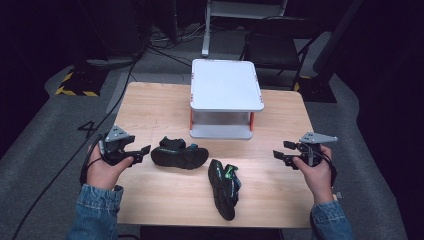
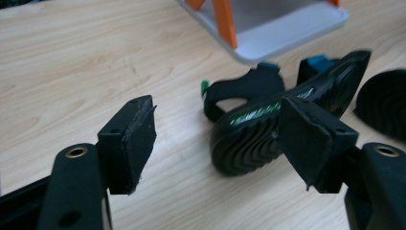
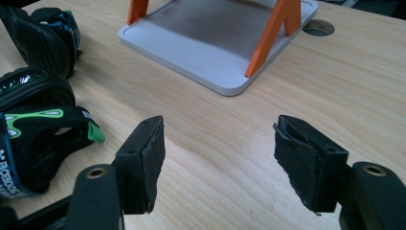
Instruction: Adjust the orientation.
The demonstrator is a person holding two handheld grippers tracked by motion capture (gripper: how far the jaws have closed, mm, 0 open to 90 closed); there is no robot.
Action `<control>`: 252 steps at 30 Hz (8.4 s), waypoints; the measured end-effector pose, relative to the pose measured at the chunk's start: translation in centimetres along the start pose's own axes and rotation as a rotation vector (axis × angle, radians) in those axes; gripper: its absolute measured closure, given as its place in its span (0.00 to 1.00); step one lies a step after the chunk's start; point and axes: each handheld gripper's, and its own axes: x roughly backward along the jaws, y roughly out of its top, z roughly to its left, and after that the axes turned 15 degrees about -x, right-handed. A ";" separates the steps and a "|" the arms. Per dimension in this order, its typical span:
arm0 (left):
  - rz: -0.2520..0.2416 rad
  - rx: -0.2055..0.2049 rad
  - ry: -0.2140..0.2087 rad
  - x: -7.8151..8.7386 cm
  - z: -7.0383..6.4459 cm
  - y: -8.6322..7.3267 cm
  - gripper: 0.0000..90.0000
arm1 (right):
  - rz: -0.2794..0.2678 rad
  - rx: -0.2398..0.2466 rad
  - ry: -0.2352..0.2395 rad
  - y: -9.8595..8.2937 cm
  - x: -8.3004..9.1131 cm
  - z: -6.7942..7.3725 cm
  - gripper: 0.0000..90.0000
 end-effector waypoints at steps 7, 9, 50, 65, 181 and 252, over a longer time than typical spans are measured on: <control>-0.019 -0.050 -0.018 -1.2 -0.8 1.6 0.38 | 0.020 -0.001 -0.012 -0.9 0.4 0.1 0.40; -0.027 -0.058 -0.032 -1.8 -1.1 2.2 0.41 | 0.023 -0.005 -0.023 -1.4 0.8 0.0 0.40; 0.090 -0.110 -0.247 -5.6 -5.5 2.0 0.97 | 0.040 -0.004 -0.016 -1.6 0.7 0.3 0.38; 0.240 -0.082 -0.432 -4.0 -7.5 -0.2 0.90 | 0.043 0.017 0.028 -0.2 -0.7 1.0 0.38; 0.151 -0.132 -0.381 -1.8 -8.4 3.8 0.42 | 0.259 0.104 0.218 -1.6 -3.0 5.2 0.32; 0.118 0.137 -0.007 1.0 -2.1 -3.5 0.31 | 0.031 0.312 0.266 1.5 -8.2 12.3 0.57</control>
